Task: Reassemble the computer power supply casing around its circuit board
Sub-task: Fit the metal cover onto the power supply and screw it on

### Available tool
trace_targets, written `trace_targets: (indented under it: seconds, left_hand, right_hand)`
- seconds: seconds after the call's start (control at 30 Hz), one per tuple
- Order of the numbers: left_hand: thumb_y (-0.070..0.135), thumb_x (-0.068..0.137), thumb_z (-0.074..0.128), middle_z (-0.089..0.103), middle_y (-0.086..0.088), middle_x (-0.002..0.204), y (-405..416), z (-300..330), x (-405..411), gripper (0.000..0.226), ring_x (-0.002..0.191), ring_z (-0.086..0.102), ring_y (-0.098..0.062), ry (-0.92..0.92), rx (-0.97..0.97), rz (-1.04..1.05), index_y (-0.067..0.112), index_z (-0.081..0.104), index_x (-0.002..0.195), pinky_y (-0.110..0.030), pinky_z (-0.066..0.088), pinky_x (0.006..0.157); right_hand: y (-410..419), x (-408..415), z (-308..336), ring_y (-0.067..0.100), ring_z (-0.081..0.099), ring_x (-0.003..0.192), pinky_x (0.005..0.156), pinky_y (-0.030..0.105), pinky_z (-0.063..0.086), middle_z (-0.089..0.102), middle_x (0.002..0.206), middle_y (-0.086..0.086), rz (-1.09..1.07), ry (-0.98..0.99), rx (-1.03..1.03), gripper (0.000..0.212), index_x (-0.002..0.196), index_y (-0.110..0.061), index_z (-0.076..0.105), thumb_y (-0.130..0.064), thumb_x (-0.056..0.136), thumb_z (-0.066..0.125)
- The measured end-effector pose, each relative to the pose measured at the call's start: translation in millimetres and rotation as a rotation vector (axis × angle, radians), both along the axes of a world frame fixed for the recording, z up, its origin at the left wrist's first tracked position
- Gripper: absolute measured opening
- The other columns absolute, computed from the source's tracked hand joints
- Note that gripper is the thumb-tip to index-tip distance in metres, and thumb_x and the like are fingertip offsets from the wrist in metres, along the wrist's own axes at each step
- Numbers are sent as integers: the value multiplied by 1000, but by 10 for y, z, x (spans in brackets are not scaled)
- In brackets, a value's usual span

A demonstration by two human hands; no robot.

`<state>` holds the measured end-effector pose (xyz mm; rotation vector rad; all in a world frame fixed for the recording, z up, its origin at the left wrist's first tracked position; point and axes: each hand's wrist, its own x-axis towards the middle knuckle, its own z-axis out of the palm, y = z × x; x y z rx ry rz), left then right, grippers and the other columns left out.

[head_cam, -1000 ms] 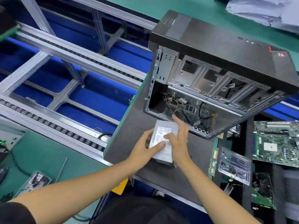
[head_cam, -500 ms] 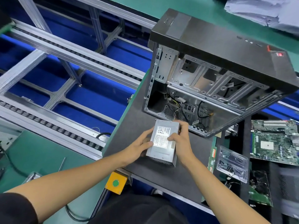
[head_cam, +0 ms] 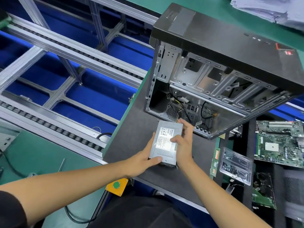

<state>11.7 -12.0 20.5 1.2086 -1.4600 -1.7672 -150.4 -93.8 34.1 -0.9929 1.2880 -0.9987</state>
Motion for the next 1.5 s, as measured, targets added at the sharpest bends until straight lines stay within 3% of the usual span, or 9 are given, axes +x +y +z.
trace_targets:
  seconds: [0.23, 0.33, 0.47, 0.6, 0.73, 0.87, 1.07, 1.23, 1.5]
  left_hand:
    - [22, 108, 46, 0, 28, 163, -74, -19, 85, 84, 149, 7, 10, 24, 86, -91, 35, -22, 156, -11, 19, 118]
    - [26, 106, 52, 14, 24, 160, -120, -49, 195, 81, 148, 20, 6, 3, 137, -84, 34, -11, 156, -17, 26, 118]
    - [69, 76, 66, 49, 3, 131, -310, 4, 102, 73, 118, 57, -8, -154, 308, 301, 25, 31, 123, -37, 52, 101]
    - [79, 35, 75, 33, 4, 125, -430, -53, 136, 116, 121, 36, -12, -458, 240, 526, 28, 28, 128, -34, 38, 106]
    - [74, 54, 84, 50, 8, 131, -400, -294, 487, 95, 118, 56, -11, -292, 358, 454, 36, 42, 131, -38, 47, 101]
    - [70, 63, 83, 64, 23, 117, -318, -403, 426, 67, 102, 63, 11, -120, 401, 500, 42, 53, 116, -17, 46, 79]
    - [65, 69, 77, 57, 7, 140, -407, -370, 185, 96, 127, 53, -6, -105, 325, 424, 29, 41, 150, -32, 43, 107]
    - [80, 63, 56, 34, -4, 129, -384, -427, 154, 97, 129, 25, -18, -380, 326, 382, 39, 38, 150, -43, 18, 120]
    - [87, 69, 38, 36, -3, 124, -397, -436, 178, 98, 128, 31, -29, -648, 130, 279, 35, 36, 152, -42, 25, 112]
  right_hand:
    - [6, 76, -29, 31, 50, 121, 101, 51, 45, 47, 135, 12, 14, 8, 14, 78, 136, -26, 47, -7, 60, 53]
    - [11, 146, -79, 31, 48, 125, 107, 60, 39, 48, 135, 5, 23, 58, 9, 76, 135, -30, 48, -11, 62, 54]
    - [-1, 255, -48, 11, 33, 140, 116, 36, 28, 41, 144, -10, 13, 75, -15, 66, 136, -35, 44, -22, 71, 46]
    - [35, 288, -58, 9, 35, 138, 104, 19, 31, 47, 139, -8, -67, -67, 53, 45, 129, -25, 47, -18, 84, 45]
    - [145, -84, -307, 15, 37, 108, 100, 40, 36, 41, 119, -1, -92, 418, 118, 35, 117, -25, 44, -15, 86, 57]
    - [297, -396, -570, 11, 55, 108, 92, 35, 44, 57, 115, -1, 68, 380, 178, 15, 108, -28, 47, -15, 99, 47]
    - [-62, -748, -762, 25, 43, 106, 90, 38, 39, 53, 113, 4, 166, 850, -167, 44, 119, -13, 60, 10, 86, 44]
    - [-532, -808, -771, 24, 43, 118, 97, 38, 39, 49, 127, 2, 597, 1294, -380, 53, 134, -18, 52, -1, 85, 56]
    - [-685, -604, -759, 27, 44, 104, 84, 37, 37, 47, 118, 8, 687, 1691, -465, 48, 125, -13, 45, -2, 80, 59]
